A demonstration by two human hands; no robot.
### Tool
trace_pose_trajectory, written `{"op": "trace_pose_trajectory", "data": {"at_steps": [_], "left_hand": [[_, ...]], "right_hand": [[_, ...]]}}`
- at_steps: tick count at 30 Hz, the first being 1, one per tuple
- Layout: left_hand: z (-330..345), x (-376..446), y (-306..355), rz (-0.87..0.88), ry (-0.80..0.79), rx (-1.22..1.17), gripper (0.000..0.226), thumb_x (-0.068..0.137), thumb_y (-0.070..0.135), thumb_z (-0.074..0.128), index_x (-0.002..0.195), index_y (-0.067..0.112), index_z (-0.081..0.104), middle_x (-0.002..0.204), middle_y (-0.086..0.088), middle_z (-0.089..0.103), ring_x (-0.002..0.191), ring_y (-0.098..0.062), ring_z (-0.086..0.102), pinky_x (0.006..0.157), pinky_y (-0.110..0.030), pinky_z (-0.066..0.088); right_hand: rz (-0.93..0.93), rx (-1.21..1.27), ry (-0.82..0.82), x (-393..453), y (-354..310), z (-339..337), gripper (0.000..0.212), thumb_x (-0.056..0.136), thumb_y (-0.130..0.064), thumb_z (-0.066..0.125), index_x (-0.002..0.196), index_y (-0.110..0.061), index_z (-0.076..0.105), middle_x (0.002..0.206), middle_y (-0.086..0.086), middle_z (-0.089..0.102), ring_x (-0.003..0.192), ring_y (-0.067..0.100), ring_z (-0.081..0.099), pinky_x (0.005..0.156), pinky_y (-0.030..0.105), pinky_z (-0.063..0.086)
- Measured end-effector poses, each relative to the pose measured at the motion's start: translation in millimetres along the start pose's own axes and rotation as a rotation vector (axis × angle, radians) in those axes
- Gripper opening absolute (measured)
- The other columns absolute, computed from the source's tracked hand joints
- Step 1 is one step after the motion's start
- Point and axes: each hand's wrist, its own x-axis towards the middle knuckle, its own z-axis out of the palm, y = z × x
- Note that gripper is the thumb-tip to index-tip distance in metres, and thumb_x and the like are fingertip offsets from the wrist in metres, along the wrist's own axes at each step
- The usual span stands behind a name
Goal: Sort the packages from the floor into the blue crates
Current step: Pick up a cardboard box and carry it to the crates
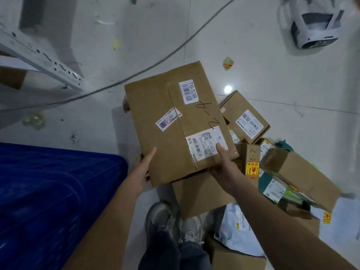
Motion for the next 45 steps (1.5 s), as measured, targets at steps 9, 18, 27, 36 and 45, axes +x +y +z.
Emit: {"op": "trace_pose_trajectory", "data": {"at_steps": [9,18,27,36,45], "left_hand": [[-16.7,36.6,-19.7,-0.007,-0.076,-0.204,0.066,0.075,0.047,0.068,0.133,0.023,0.047,0.121,-0.003,0.062,0.111,-0.024,0.058,0.101,-0.045,0.043],[-17.9,57.7,-29.6,-0.013,-0.148,-0.263,0.051,0.057,0.050,0.073,0.103,0.029,0.062,0.090,0.003,0.076,0.095,-0.018,0.067,0.070,-0.035,0.054],[35.2,32.4,-32.7,0.012,-0.187,-0.105,0.056,0.081,0.054,0.059,0.131,0.033,0.046,0.118,-0.006,0.064,0.107,-0.026,0.061,0.086,-0.046,0.053],[41.3,25.2,18.2,0.105,0.376,0.248,0.084,0.080,0.048,0.062,0.145,0.010,0.024,0.142,-0.015,0.036,0.125,-0.034,0.044,0.101,-0.048,0.041],[15.0,72.2,208.1,0.636,0.378,1.038,0.103,0.076,0.065,0.058,0.151,0.018,0.004,0.160,-0.009,0.004,0.146,-0.027,0.006,0.117,-0.046,0.013]], "right_hand": [[-0.035,0.374,-0.148,28.5,64.1,23.1,0.044,0.070,-0.041,0.063,0.112,-0.026,0.061,0.103,0.001,0.074,0.089,0.016,0.071,0.075,0.036,0.053],[-0.114,0.268,-0.282,46.0,85.3,15.2,0.061,0.077,-0.035,0.059,0.135,-0.018,0.045,0.127,0.008,0.061,0.113,0.023,0.059,0.102,0.045,0.043],[-0.161,0.239,-0.031,57.7,83.6,55.3,0.099,0.051,-0.044,0.082,0.138,-0.029,0.035,0.132,0.001,0.057,0.119,0.022,0.056,0.100,0.053,0.044],[-0.078,0.106,0.032,54.8,66.5,38.8,0.130,0.038,-0.063,0.083,0.146,-0.039,0.015,0.144,-0.001,0.039,0.126,0.027,0.045,0.099,0.055,0.044],[-0.225,0.003,0.009,51.3,38.2,18.5,0.119,0.050,-0.057,0.076,0.145,-0.046,0.005,0.156,0.000,0.022,0.136,0.030,0.033,0.093,0.050,0.048]]}}
